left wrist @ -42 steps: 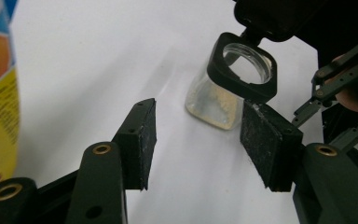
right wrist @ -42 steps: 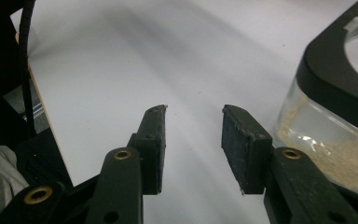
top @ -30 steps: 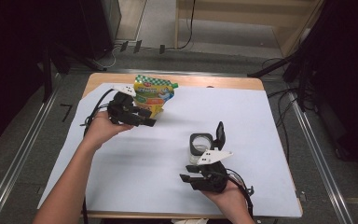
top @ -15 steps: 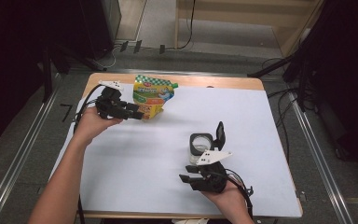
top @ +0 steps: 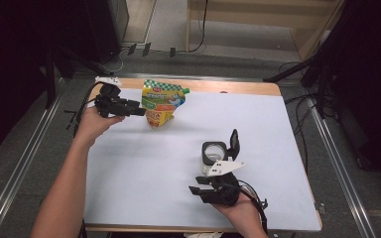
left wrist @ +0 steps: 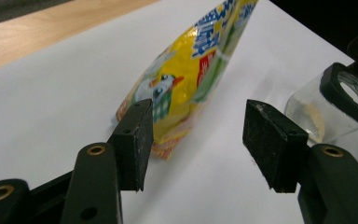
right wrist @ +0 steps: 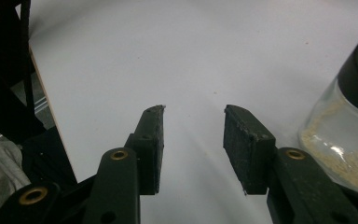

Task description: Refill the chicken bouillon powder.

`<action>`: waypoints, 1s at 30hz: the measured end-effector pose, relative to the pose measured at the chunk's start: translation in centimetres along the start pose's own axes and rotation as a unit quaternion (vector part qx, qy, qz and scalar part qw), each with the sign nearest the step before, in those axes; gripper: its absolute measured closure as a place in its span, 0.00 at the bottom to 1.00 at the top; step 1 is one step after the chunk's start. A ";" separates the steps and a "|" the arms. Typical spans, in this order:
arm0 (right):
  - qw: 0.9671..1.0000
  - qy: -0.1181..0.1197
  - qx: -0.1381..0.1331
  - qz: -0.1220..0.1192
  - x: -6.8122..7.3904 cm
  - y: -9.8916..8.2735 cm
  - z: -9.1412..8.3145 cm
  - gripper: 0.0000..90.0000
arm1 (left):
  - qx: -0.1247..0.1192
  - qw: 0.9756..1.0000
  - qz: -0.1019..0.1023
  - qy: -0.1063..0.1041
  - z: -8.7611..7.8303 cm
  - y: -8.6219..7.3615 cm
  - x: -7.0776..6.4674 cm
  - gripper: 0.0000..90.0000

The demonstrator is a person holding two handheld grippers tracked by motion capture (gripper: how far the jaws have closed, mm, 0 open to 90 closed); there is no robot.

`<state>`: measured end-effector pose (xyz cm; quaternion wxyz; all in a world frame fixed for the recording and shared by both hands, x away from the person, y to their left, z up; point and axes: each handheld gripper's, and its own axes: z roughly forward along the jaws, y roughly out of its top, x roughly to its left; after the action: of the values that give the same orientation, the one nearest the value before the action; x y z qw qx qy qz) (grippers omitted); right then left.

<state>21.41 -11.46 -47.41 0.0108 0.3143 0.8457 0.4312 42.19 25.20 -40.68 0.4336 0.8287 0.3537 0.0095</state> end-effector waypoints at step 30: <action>0.999 0.026 -0.021 -0.042 1.7 4.3 5.7 0.57 | -0.015 1.000 0.015 0.017 2.6 1.6 -1.6 1.00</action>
<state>23.92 -4.60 -47.41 0.0136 0.2666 0.8490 0.4561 42.75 21.82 -40.71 0.4396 0.8272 0.3482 0.0348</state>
